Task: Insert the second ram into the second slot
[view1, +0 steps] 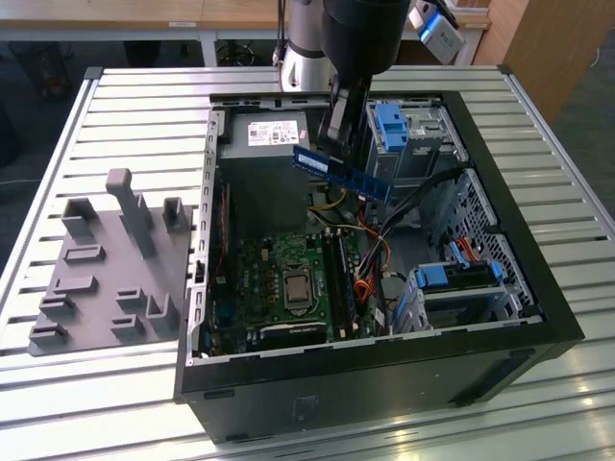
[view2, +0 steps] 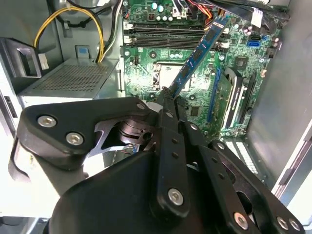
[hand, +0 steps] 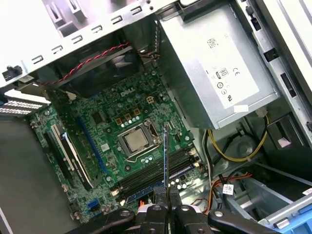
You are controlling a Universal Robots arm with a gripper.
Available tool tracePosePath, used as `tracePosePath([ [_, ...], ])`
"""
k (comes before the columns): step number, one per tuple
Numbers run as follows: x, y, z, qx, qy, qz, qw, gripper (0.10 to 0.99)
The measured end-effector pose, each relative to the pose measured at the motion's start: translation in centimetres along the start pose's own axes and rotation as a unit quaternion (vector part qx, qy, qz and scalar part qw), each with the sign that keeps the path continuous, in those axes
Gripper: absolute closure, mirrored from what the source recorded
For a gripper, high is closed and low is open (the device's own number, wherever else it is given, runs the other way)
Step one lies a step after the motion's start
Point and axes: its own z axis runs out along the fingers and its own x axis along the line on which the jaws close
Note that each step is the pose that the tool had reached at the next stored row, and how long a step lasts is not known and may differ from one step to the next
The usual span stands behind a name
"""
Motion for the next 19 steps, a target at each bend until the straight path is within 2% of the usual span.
tracePosePath([
  [10, 0.0, 0.0, 0.0, 0.0006, -0.0014, 0.038, 0.9993, 0.949],
  [19, 0.0, 0.0, 0.0, 0.0011, -0.0027, 0.072, 0.9974, 0.949],
])
